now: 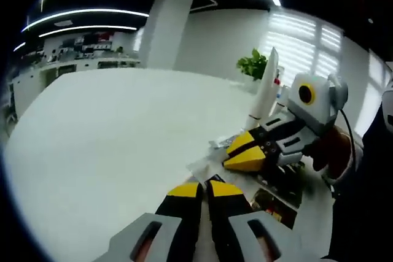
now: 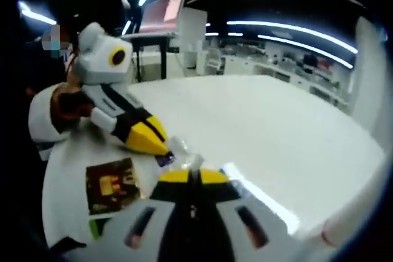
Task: Arrange the skincare products in the storage area until every visible bottle or jar stands upright without overlapping.
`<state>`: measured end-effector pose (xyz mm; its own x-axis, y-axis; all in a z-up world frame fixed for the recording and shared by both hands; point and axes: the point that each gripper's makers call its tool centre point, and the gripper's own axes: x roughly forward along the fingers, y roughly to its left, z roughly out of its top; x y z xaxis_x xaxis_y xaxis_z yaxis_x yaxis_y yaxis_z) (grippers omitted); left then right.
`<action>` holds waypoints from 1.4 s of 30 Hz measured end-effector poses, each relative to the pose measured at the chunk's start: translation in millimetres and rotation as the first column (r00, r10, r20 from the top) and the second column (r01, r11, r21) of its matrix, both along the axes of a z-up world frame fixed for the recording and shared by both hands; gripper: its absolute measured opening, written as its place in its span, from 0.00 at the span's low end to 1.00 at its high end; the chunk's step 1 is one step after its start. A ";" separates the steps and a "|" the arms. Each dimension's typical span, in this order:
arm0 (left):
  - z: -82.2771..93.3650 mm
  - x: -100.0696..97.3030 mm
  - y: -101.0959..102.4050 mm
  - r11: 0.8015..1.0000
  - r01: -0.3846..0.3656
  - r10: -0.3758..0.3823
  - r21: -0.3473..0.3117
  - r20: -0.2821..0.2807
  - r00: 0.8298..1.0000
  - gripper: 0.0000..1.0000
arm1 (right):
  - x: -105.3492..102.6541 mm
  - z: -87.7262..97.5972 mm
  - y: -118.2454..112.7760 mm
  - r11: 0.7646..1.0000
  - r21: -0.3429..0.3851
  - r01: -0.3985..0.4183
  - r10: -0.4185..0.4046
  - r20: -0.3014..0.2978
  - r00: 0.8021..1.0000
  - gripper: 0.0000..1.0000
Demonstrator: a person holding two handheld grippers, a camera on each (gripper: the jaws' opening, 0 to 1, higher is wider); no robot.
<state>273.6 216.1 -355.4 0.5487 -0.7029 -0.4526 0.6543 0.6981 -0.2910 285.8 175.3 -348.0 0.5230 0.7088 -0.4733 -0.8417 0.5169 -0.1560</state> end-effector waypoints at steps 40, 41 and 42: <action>0.7 -7.8 4.1 0.940 -0.012 -0.075 0.340 0.241 0.968 0.11 | 3.8 8.5 -8.1 0.999 -0.053 0.011 -0.004 0.130 0.992 0.15; 0.7 -8.2 4.8 0.942 -0.013 -0.072 0.337 0.239 0.968 0.11 | 5.7 10.9 -8.0 0.999 -0.042 0.018 -0.012 0.133 0.991 0.15; 0.8 -8.8 5.1 0.943 -0.014 -0.070 0.334 0.238 0.969 0.12 | 6.8 13.5 -8.7 0.999 -0.036 0.026 -0.021 0.140 0.990 0.15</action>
<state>264.8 221.2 -354.6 0.6534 -0.5529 -0.5171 0.6959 0.7075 0.1230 292.6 166.6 -334.6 0.6022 0.6787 -0.4204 -0.7980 0.5278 -0.2909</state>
